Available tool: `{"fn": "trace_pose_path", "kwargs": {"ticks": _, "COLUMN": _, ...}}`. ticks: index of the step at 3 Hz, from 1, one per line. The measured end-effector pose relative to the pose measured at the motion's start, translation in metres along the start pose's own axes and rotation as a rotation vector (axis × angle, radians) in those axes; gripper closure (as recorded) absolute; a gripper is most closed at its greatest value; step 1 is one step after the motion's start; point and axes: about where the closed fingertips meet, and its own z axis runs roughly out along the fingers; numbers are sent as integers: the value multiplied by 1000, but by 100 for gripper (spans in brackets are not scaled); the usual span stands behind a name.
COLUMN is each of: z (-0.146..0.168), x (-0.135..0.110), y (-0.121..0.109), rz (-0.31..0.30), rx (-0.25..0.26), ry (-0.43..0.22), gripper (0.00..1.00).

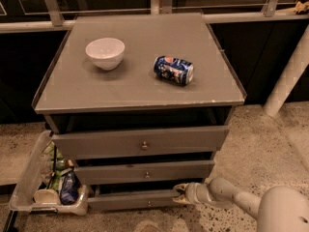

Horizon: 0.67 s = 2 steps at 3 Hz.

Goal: Open bottom drawer

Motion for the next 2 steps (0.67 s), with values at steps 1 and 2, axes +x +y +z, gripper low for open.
{"fn": "trace_pose_path", "kwargs": {"ticks": 1, "z": 0, "x": 0, "y": 0, "rz": 0, "rx": 0, "ry": 0, "gripper": 100}}
{"fn": "trace_pose_path", "kwargs": {"ticks": 2, "z": 0, "x": 0, "y": 0, "rz": 0, "rx": 0, "ry": 0, "gripper": 82}}
